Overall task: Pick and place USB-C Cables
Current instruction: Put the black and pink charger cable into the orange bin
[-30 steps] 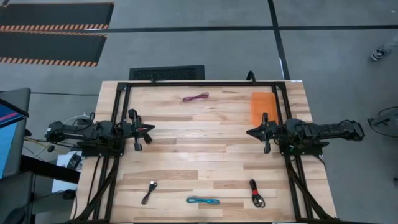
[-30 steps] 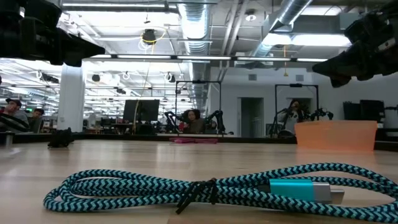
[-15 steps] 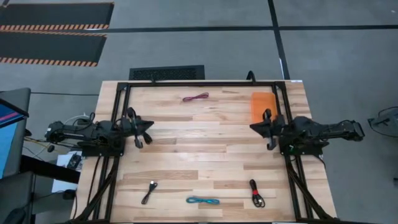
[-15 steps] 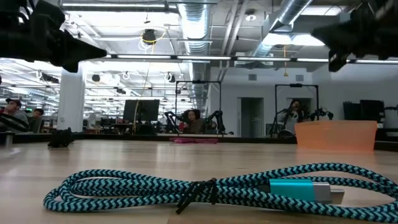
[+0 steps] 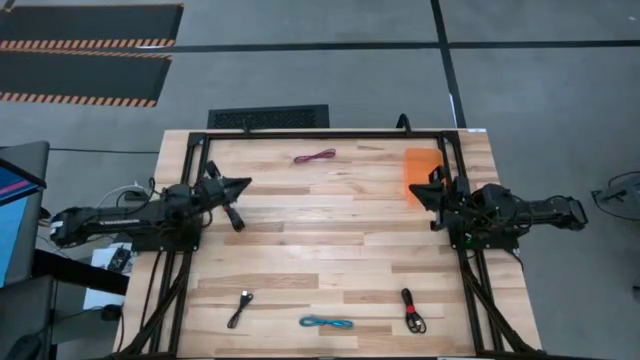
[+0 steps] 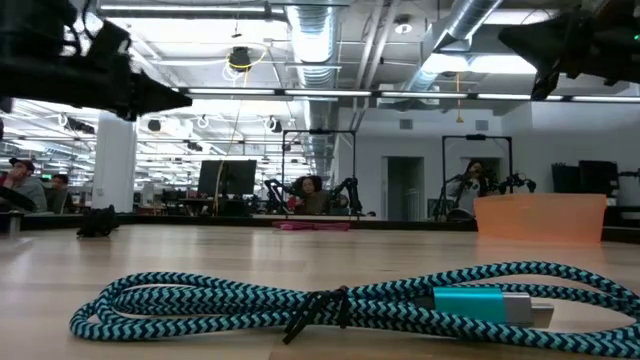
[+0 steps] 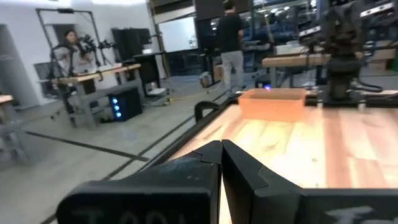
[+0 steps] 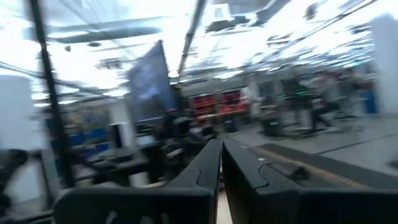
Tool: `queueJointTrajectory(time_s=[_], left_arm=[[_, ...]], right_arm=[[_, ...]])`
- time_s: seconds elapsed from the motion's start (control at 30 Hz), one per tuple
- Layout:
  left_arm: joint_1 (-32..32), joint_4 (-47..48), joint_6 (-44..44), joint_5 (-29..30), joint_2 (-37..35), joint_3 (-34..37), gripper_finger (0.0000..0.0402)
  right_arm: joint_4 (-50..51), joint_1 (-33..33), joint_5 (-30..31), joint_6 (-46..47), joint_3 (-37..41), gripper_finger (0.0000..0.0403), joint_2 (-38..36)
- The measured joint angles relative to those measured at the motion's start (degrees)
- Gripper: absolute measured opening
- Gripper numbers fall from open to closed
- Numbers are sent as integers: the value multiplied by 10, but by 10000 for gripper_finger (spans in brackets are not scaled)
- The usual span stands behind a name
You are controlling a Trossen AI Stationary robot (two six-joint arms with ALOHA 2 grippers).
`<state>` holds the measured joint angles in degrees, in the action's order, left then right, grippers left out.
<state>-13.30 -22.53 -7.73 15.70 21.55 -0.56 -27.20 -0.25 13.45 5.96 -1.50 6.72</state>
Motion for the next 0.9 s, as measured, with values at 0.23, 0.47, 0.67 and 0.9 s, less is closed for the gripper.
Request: queueJointTrajectory(time_s=[0.23,0.47,0.67,0.9], left_arm=[[-125,-199,7,-154,267,-65,2],[-150,-147,-34,-213,531,-249,2],[-165,-60,-71,-184,685,-385,12],[-209,46,-81,-214,779,-503,66]], right_arm=[[-17,-19,-13,-29,-1,44,13],[-12,-22,-14,37,-1,44,115],[-64,-22,5,51,-1,44,230],[-150,-22,15,58,-1,44,329]])
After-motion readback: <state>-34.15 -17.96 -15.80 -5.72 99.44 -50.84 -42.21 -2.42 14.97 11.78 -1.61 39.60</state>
